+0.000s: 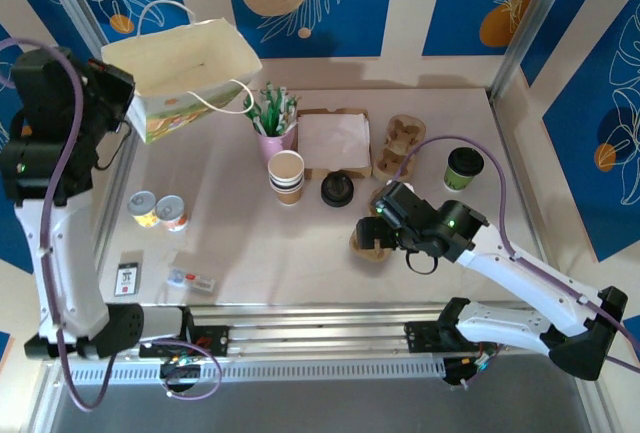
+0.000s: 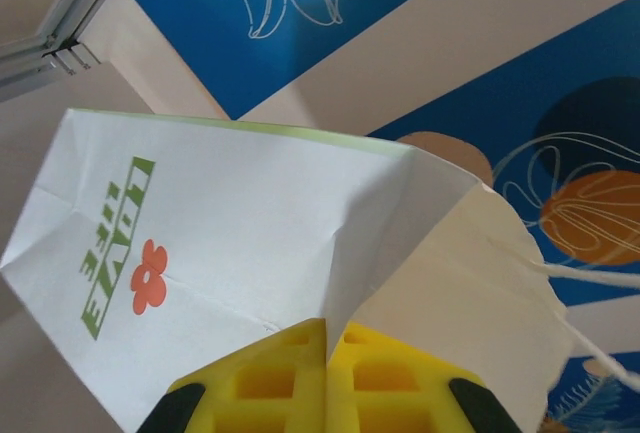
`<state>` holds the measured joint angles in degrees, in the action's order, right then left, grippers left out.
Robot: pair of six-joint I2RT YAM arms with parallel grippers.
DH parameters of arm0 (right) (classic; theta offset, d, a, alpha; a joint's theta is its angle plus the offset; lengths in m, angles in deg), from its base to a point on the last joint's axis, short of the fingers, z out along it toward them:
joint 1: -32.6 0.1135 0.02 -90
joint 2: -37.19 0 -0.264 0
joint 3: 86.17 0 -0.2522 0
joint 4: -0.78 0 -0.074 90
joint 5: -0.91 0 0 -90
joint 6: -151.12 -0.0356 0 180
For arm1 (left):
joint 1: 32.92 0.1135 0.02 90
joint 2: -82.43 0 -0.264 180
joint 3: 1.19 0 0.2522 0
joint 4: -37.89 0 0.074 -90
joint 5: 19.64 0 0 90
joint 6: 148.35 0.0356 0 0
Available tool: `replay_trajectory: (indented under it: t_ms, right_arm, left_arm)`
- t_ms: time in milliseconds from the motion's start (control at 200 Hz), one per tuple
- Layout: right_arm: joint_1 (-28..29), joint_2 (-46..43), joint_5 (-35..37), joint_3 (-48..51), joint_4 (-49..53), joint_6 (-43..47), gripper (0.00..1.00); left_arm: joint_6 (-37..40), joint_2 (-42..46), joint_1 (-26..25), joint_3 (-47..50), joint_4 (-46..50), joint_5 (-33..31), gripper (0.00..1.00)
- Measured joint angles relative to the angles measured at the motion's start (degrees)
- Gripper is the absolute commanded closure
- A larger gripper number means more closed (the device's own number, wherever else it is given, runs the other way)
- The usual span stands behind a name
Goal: Pack the takeout coffee
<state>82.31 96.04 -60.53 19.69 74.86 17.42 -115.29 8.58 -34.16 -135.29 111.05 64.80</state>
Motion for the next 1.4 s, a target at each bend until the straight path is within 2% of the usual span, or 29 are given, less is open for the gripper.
replay_trajectory:
  t_ms: [290,600,870,1065,1401]
  right_arm:
    - [-3.0,-1.9,0.9,-5.0,2.5,1.7,0.01]
    - [-13.1,-1.2,-6.3,-4.0,0.7,2.6,0.01]
    - [-15.7,6.1,-11.0,-1.5,-2.0,-0.5,0.01]
    - [-16.4,7.6,-11.0,-1.1,-2.4,-2.5,0.01]
    - [-18.0,11.1,-10.4,-1.1,-1.2,-4.9,0.01]
  left_arm:
    - [0.0,12.7,-2.7,8.2,3.4,4.6,1.0]
    - [-2.0,28.3,-3.9,25.4,7.5,13.6,1.0]
    - [-3.6,33.8,-5.1,36.2,9.3,18.7,1.0]
    - [-4.6,35.3,-6.3,44.1,9.0,21.2,1.0]
    - [-4.7,37.4,-8.6,53.3,7.9,21.9,1.0]
